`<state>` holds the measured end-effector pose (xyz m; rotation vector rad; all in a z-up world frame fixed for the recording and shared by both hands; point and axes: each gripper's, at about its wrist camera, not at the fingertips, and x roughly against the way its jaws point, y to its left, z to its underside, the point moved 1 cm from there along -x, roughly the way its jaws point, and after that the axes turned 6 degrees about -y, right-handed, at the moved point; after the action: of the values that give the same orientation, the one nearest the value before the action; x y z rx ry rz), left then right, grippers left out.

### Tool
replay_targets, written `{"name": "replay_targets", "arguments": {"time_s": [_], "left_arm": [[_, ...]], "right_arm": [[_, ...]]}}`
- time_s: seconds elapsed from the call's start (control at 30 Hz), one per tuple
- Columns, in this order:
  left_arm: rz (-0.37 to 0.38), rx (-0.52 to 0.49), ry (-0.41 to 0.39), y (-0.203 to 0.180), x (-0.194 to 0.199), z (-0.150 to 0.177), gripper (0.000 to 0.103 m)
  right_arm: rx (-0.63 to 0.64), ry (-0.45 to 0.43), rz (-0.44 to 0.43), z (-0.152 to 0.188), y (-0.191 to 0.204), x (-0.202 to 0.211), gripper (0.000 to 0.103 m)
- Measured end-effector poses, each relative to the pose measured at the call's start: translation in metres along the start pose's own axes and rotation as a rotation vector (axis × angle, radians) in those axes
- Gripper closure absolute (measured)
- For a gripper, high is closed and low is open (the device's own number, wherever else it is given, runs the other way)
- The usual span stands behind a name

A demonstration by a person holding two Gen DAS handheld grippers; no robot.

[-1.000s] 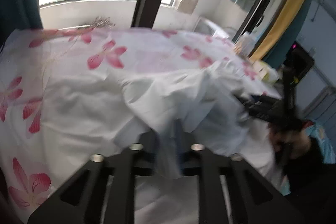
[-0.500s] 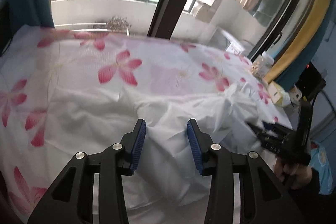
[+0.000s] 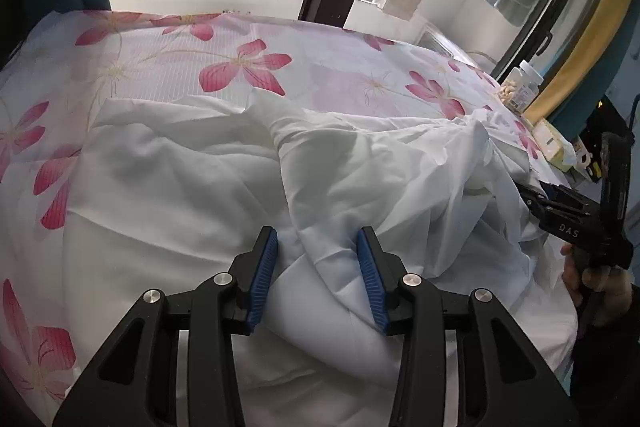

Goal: Fold large clothes

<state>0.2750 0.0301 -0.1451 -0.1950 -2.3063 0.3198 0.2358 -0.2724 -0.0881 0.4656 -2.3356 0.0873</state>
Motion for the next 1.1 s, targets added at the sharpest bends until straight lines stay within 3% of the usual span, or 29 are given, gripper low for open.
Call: {"name": "replay_targets", "arguments": {"time_s": [0.5,0.83,1.1], "left_arm": [[0.018,-0.006,-0.102,-0.011,0.043,-0.021,0.058],[0.002,-0.003,-0.089,-0.004,0.047,-0.017,0.057],[0.008,-0.023,-0.121,-0.012,0.061,-0.023,0.057]], "right_arm": [[-0.018,-0.037,0.013,-0.014,-0.003,0.030,0.038],[-0.015,0.016,0.052,0.003,-0.019,0.027,0.032],[-0.035,-0.011,0.064,0.003,-0.029,0.041,0.032]]}}
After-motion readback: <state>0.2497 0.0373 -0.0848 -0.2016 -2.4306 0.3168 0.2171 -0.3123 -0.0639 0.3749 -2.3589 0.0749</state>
